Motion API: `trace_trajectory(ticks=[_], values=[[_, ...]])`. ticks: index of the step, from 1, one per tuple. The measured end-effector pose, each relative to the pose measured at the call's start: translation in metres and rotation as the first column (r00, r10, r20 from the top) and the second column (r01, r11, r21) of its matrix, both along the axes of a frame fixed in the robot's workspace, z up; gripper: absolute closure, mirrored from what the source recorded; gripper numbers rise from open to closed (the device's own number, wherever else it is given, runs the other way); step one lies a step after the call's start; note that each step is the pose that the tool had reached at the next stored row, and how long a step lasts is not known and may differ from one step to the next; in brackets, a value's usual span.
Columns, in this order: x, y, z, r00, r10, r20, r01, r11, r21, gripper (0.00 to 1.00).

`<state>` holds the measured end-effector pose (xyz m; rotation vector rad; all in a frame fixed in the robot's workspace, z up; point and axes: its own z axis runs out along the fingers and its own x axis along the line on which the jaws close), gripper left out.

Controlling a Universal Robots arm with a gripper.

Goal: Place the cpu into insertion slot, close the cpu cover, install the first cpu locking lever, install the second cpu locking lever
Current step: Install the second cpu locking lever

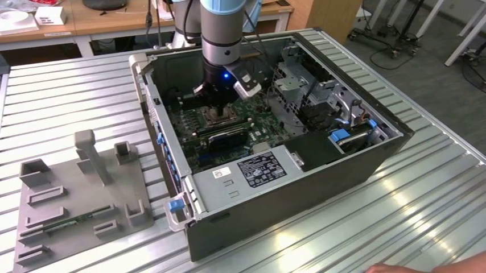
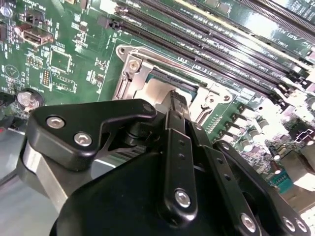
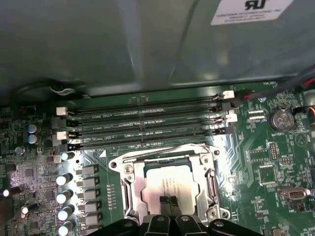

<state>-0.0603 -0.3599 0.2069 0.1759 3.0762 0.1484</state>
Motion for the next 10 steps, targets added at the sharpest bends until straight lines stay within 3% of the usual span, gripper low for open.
trace_trajectory(ticks=[2,7,10], values=[[0.0001,0.0006,0.0000,0.9999,0.012,0.0000,-0.012,0.9999,0.0000,0.89],[0.0002,0.0070,0.0002,0.9998,0.022,0.0000,-0.022,0.9998,0.0000,0.89],[0.0003,0.0079,0.0012,0.9998,0.022,-0.0001,-0.022,0.9998,0.0000,0.89]])
